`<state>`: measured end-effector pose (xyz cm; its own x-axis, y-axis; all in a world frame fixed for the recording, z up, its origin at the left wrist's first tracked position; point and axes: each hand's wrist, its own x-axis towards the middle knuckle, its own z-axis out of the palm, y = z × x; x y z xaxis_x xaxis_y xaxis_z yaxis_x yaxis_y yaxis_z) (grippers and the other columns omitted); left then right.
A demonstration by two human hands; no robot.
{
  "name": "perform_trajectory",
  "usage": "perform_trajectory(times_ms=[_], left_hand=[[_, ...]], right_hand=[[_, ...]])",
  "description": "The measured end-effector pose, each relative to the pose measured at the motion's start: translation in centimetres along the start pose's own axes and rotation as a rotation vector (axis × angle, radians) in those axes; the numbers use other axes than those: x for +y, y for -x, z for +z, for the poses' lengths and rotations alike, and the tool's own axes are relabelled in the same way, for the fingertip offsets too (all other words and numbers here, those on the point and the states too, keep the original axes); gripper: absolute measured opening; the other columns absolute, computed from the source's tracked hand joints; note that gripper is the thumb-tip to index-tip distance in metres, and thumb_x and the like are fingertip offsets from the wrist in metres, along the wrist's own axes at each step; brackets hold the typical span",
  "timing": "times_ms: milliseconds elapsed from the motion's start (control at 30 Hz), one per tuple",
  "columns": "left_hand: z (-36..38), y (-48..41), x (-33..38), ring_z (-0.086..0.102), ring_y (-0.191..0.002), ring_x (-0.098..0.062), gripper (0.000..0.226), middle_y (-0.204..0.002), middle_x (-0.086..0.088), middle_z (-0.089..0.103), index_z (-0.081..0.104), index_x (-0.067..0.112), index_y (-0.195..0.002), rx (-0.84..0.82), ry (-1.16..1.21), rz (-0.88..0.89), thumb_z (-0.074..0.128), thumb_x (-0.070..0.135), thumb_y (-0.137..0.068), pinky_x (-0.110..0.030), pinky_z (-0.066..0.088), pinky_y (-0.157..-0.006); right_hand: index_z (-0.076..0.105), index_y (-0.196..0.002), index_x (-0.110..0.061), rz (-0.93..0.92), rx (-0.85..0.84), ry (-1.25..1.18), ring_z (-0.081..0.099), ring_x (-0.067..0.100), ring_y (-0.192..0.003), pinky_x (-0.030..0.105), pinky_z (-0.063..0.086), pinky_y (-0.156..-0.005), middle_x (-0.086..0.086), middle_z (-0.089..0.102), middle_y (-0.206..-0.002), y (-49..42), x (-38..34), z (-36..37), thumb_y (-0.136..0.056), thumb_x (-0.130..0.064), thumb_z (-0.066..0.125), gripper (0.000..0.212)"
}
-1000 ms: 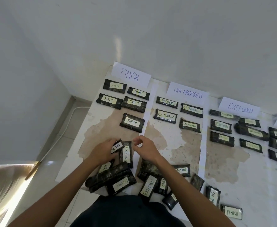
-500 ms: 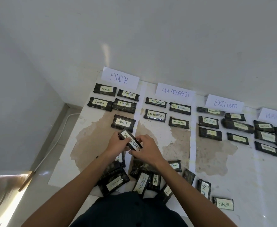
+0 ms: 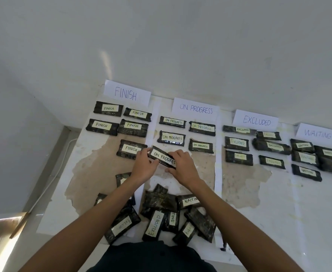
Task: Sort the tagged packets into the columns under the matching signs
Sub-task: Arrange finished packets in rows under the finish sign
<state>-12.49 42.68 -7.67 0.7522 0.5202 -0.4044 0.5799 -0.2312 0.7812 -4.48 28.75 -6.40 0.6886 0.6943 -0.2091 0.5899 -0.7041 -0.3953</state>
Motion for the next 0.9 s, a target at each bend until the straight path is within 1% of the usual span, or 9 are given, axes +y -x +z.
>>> perform_trajectory(times_ms=[67, 133, 267, 333, 467, 600, 700, 800, 900], left_hand=[[0.4, -0.6, 0.4, 0.057, -0.094, -0.020, 0.051, -0.128, -0.006, 0.037, 0.038, 0.015, -0.136, -0.015, -0.048, -0.011, 0.057, 0.023, -0.089, -0.035, 0.050, -0.086], [0.9, -1.3, 0.5, 0.057, -0.096, -0.025, 0.052, -0.127, -0.008, 0.036, 0.038, 0.014, -0.137, -0.029, -0.096, -0.016, 0.057, 0.024, -0.089, -0.037, 0.050, -0.086], [1.6, -3.1, 0.3, 0.046, -0.095, -0.024, 0.038, -0.107, -0.008, 0.039, 0.053, 0.011, -0.123, -0.026, -0.249, 0.027, 0.058, 0.023, -0.087, -0.027, 0.040, -0.080], [2.0, -3.8, 0.1, 0.045, -0.097, -0.025, 0.038, -0.109, -0.011, 0.040, 0.053, 0.010, -0.123, -0.050, -0.285, 0.005, 0.057, 0.024, -0.087, -0.027, 0.040, -0.082], [2.8, -4.5, -0.2, 0.045, -0.101, -0.027, 0.042, -0.113, -0.013, 0.039, 0.047, 0.007, -0.124, -0.084, -0.313, -0.017, 0.058, 0.024, -0.088, -0.028, 0.040, -0.084], [3.2, -4.9, -0.5, 0.043, -0.101, -0.029, 0.038, -0.114, -0.013, 0.039, 0.047, 0.009, -0.120, -0.093, -0.346, -0.014, 0.057, 0.024, -0.086, -0.036, 0.044, -0.088], [3.5, -4.7, -0.6, 0.043, -0.100, -0.029, 0.035, -0.112, -0.013, 0.039, 0.047, 0.008, -0.116, -0.093, -0.362, -0.003, 0.057, 0.022, -0.086, -0.037, 0.043, -0.088], [3.4, -4.2, -0.8, 0.041, -0.101, -0.030, 0.040, -0.112, -0.015, 0.040, 0.045, 0.008, -0.122, -0.076, -0.378, 0.015, 0.057, 0.020, -0.085, -0.039, 0.043, -0.088], [3.1, -3.4, -1.0, 0.040, -0.110, -0.033, 0.047, -0.116, -0.016, 0.041, 0.044, 0.011, -0.130, -0.065, -0.385, 0.035, 0.056, 0.020, -0.085, -0.043, 0.043, -0.092]], right_hand=[[0.049, -0.131, -0.015, -0.014, -0.005, 0.030, 0.045, 0.026, -0.108, 0.038, 0.040, -0.093, 0.006, 0.052, -0.122, -0.9, 0.8, -0.1, -0.079, -0.038, 0.072, 0.062], [0.049, -0.131, -0.015, -0.021, -0.021, 0.048, 0.045, 0.027, -0.109, 0.040, 0.041, -0.094, 0.006, 0.052, -0.124, -1.8, 1.6, -0.1, -0.079, -0.037, 0.072, 0.061], [0.050, -0.130, -0.013, -0.064, -0.073, 0.090, 0.045, 0.028, -0.112, 0.039, 0.040, -0.095, 0.008, 0.052, -0.126, -3.4, 3.0, 0.2, -0.080, -0.035, 0.071, 0.059], [0.050, -0.130, -0.012, -0.079, -0.106, 0.101, 0.045, 0.029, -0.113, 0.039, 0.040, -0.095, 0.009, 0.052, -0.126, -4.0, 3.7, 0.6, -0.080, -0.034, 0.071, 0.059], [0.047, -0.133, -0.013, -0.100, -0.156, 0.109, 0.044, 0.028, -0.114, 0.037, 0.037, -0.098, 0.008, 0.051, -0.126, -5.0, 4.9, 1.3, -0.080, -0.031, 0.071, 0.060], [0.047, -0.133, -0.013, -0.106, -0.171, 0.109, 0.044, 0.027, -0.113, 0.036, 0.037, -0.097, 0.008, 0.050, -0.124, -5.8, 5.7, 1.4, -0.080, -0.031, 0.071, 0.060], [0.046, -0.133, -0.013, -0.107, -0.181, 0.095, 0.043, 0.026, -0.114, 0.036, 0.037, -0.097, 0.008, 0.048, -0.124, -5.8, 6.1, 1.6, -0.080, -0.030, 0.071, 0.061], [0.044, -0.135, -0.014, -0.116, -0.189, 0.092, 0.043, 0.026, -0.115, 0.035, 0.037, -0.098, 0.008, 0.047, -0.126, -5.3, 6.4, 1.5, -0.080, -0.029, 0.072, 0.064], [0.043, -0.137, -0.013, -0.117, -0.186, 0.099, 0.042, 0.028, -0.117, 0.037, 0.037, -0.101, 0.010, 0.045, -0.130, -4.4, 6.7, 1.0, -0.083, -0.021, 0.069, 0.061]])
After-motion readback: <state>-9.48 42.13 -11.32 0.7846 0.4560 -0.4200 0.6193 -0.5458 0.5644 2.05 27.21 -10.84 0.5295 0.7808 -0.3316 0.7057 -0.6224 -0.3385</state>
